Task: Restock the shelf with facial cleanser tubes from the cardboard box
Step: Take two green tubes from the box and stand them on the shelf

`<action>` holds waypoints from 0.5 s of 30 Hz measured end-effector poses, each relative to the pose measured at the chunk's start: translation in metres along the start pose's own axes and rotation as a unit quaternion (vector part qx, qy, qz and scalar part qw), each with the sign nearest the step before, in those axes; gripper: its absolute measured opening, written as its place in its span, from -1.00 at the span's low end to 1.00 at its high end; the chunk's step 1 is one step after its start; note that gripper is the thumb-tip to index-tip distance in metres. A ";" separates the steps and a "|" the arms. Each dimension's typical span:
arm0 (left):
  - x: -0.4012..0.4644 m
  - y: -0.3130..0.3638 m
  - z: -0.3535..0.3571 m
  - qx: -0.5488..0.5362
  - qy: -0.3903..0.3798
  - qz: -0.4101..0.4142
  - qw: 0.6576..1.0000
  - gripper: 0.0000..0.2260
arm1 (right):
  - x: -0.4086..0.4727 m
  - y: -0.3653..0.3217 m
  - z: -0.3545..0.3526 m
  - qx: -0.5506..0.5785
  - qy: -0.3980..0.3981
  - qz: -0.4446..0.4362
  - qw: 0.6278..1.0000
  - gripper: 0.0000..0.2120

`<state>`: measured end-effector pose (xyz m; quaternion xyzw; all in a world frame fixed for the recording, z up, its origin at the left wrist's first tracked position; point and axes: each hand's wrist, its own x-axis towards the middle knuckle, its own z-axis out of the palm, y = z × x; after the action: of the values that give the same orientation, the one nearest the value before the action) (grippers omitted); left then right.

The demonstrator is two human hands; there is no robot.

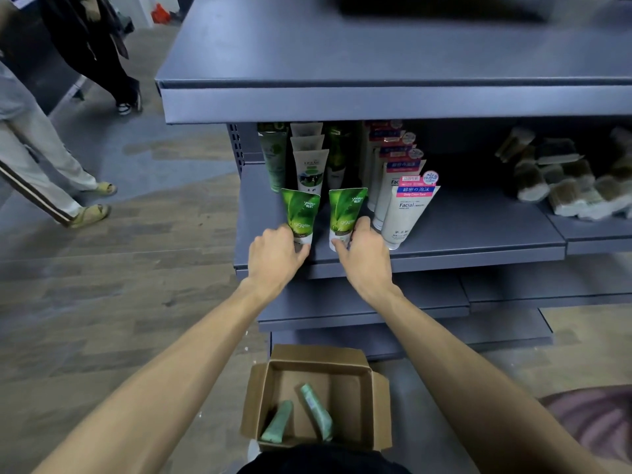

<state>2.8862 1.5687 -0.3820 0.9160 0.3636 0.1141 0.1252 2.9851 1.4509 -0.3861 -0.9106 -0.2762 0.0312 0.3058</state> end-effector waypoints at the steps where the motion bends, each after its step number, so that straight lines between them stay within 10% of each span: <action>1: 0.001 0.001 0.000 -0.006 0.000 -0.002 1.000 -0.67 | 0.002 -0.001 0.000 -0.003 -0.003 0.004 1.000 -0.68; 15: 0.015 0.003 0.012 -0.057 -0.004 -0.031 0.998 -0.65 | 0.075 -0.023 0.007 -0.084 -0.029 0.078 0.993 -0.61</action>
<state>2.9024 1.5748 -0.3902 0.8961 0.3840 0.1275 0.1823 3.0356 1.5088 -0.3701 -0.9504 -0.2152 0.0582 0.2169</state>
